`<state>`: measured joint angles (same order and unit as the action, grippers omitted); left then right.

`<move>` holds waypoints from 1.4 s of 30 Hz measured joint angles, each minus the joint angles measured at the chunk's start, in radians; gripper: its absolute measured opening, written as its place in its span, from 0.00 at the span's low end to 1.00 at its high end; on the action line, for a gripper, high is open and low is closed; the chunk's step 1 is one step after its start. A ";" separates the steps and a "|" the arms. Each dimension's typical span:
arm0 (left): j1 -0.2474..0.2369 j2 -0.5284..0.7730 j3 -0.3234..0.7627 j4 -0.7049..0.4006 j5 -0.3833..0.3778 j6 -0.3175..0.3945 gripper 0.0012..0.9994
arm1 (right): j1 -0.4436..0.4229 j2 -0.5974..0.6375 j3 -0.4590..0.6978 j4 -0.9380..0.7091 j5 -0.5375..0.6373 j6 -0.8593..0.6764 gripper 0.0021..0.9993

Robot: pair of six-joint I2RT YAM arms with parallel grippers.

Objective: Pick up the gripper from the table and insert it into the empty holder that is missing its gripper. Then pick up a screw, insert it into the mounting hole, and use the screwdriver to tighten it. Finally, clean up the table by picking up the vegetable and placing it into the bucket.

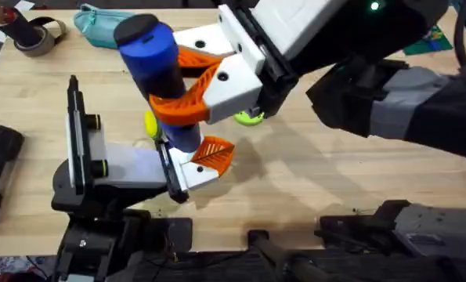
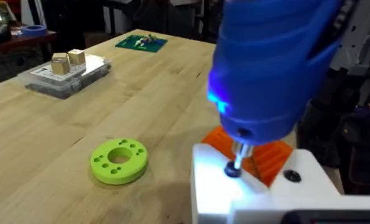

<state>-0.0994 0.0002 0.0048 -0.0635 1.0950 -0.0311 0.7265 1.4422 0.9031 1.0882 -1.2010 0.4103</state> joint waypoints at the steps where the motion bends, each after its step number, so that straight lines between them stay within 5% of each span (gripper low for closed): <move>1: 0.000 0.000 0.000 0.000 0.000 0.000 0.02 | 0.000 0.000 0.000 0.000 0.000 0.000 0.04; 42: 0.000 0.000 0.000 -0.001 0.000 0.000 0.02 | -0.002 0.000 0.000 -0.049 0.001 -0.019 0.04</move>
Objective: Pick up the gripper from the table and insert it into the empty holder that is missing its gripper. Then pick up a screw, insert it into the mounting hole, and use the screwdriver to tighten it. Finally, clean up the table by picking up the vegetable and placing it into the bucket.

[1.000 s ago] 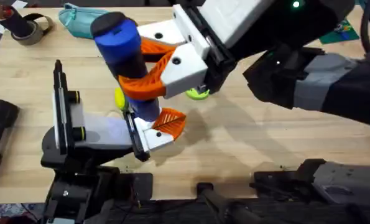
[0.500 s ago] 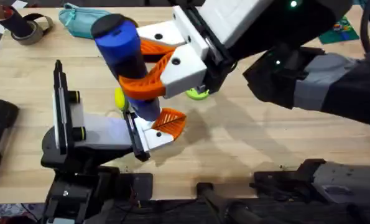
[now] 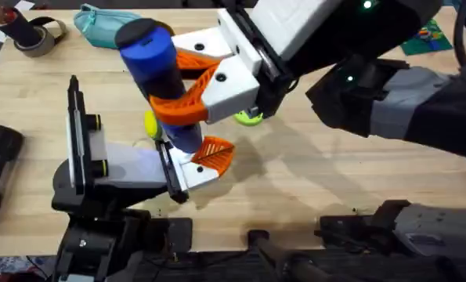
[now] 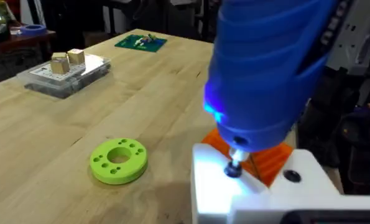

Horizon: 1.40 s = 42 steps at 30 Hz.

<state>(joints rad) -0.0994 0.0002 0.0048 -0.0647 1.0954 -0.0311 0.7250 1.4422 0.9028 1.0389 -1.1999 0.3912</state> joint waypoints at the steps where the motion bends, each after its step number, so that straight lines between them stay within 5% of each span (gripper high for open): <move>1: 0.000 0.000 0.000 0.000 0.000 0.000 0.02 | 0.000 0.000 0.000 0.000 0.000 0.000 0.04; 42: 0.000 0.000 0.000 -0.006 0.005 -0.003 0.02 | 0.000 0.000 -0.036 0.084 0.017 0.071 0.04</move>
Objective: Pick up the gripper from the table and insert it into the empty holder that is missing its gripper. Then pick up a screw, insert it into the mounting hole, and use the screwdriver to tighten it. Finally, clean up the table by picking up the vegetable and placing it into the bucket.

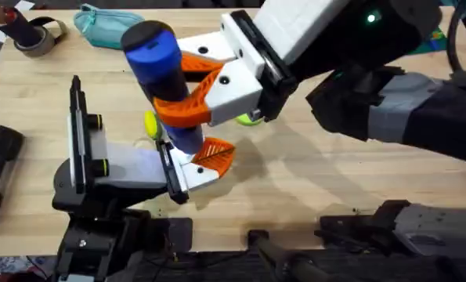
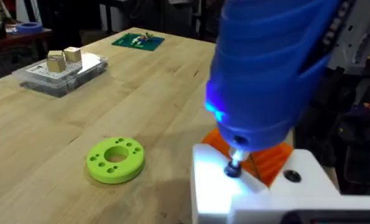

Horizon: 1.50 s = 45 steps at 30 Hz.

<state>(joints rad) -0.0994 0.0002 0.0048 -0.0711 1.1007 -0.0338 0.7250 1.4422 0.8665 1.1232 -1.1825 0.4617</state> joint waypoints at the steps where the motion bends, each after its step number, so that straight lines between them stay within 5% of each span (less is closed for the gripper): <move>1: 0.000 0.000 0.000 0.000 0.001 0.000 0.02 | 0.000 0.000 0.000 0.000 0.001 0.002 0.04; 45: 0.000 0.001 0.000 -0.023 -0.005 -0.005 0.02 | 0.016 -0.002 -0.020 -0.054 0.085 -0.040 0.04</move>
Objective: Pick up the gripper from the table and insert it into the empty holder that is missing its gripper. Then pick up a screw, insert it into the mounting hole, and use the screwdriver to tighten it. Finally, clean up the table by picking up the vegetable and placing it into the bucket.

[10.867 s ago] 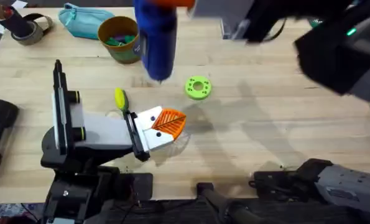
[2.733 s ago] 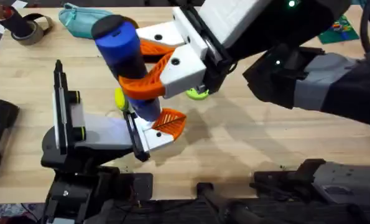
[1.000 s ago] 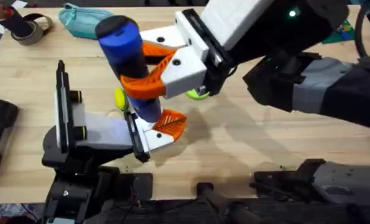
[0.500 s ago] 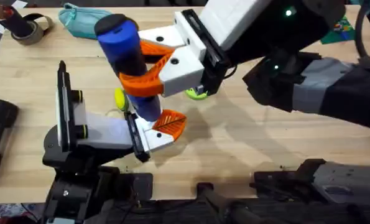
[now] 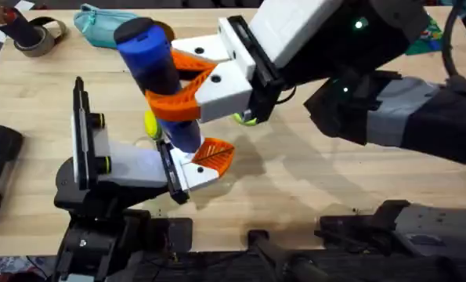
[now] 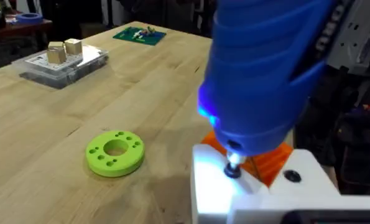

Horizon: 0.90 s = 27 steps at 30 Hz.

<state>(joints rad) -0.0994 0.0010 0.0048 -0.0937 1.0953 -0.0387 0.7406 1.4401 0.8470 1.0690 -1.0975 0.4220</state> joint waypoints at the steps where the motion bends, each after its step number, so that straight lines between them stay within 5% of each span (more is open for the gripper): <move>1: 0.000 0.000 0.000 0.000 0.000 0.000 0.02 | 0.002 0.000 -0.001 0.000 0.004 -0.003 0.04; 27: 0.000 0.006 0.000 -0.001 0.007 -0.014 0.02 | -0.016 -0.014 -0.006 -0.091 0.117 0.098 0.04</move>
<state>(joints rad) -0.0998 0.0074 0.0048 -0.0948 1.1027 -0.0528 0.7246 1.4261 0.8413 0.9780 -0.9810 0.5201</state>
